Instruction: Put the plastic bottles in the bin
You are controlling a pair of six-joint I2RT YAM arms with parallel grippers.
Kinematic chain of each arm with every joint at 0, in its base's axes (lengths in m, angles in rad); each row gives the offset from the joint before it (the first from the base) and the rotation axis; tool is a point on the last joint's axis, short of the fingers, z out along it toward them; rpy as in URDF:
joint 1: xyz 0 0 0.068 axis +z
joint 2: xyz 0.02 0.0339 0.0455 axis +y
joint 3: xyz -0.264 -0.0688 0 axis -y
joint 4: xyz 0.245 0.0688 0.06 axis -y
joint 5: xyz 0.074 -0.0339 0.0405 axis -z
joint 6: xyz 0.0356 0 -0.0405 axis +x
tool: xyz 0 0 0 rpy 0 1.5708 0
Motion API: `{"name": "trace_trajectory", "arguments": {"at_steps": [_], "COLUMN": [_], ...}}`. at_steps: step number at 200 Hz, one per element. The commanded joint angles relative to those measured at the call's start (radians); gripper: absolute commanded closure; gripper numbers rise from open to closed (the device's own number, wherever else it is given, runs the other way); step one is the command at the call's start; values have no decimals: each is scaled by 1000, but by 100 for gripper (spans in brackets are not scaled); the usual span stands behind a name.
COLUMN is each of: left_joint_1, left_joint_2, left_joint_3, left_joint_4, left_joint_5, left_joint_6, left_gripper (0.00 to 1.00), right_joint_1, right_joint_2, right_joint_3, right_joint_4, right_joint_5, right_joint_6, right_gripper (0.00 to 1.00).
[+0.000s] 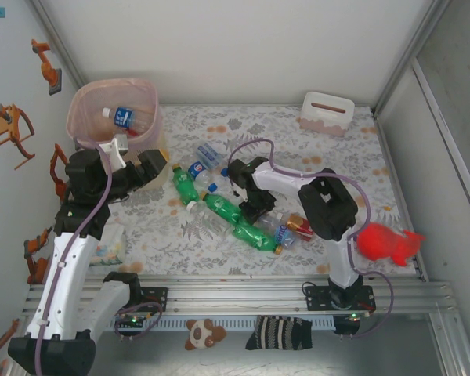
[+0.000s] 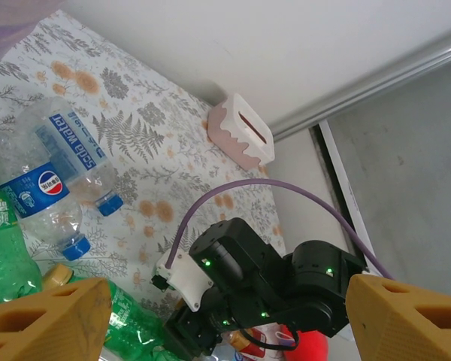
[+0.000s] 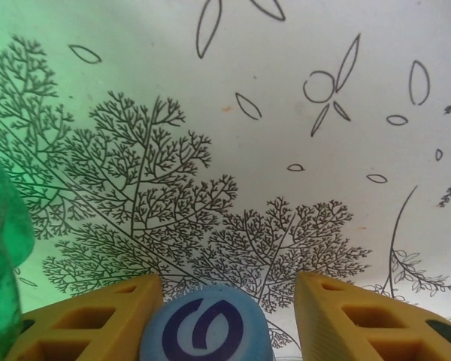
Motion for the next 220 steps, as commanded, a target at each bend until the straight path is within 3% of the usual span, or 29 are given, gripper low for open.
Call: {"name": "trace_trajectory", "arguments": {"at_steps": [1, 72, 166, 220], "left_joint_1": [-5, -7, -43, -155], "left_joint_2": [-18, -36, -69, -34], "left_joint_3": [-7, -5, -42, -42], "left_joint_4": [-5, -21, 74, 184], "left_joint_5": [-6, -39, -40, -29], "left_joint_6": [-4, 7, 67, 122], "left_gripper": [19, 19, 20, 20], "right_joint_1": [5, -1, -1, -2], "right_joint_2": [14, -52, -376, -603], "right_joint_3": [7, 11, 45, 27], "right_joint_4": [-7, -8, -8, 108], "right_joint_5": [41, 77, 129, -12], "right_joint_6": [-16, 0, 67, 94], "right_gripper": [54, 65, 70, 71]}}
